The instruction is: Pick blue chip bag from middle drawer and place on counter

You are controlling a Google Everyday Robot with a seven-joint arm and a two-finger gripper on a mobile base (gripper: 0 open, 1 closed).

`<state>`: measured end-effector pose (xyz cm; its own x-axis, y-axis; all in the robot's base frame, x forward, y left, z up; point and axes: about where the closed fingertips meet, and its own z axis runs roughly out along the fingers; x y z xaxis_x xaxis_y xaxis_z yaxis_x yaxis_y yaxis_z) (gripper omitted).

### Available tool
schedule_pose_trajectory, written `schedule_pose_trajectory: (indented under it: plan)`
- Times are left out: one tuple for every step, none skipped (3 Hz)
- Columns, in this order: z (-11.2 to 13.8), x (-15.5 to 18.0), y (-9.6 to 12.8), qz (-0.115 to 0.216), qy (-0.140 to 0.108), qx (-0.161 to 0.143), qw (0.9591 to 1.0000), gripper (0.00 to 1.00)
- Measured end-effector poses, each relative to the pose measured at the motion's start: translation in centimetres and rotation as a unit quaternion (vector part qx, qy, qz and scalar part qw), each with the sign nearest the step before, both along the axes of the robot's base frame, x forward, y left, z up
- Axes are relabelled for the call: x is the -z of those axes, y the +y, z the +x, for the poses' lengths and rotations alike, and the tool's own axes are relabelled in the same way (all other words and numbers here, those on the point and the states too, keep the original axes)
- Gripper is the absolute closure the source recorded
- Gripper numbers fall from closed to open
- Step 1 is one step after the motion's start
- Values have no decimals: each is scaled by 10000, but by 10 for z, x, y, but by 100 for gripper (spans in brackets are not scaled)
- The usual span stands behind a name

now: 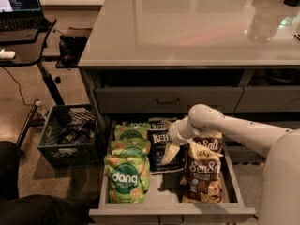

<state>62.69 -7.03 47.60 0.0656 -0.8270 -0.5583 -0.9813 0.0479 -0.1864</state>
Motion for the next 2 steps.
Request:
schedule_pose_trajectory:
  plan:
    - [10, 13, 3, -68, -15, -68, 10000, 0]
    - [19, 27, 2, -134, 3, -115, 9998, 0]
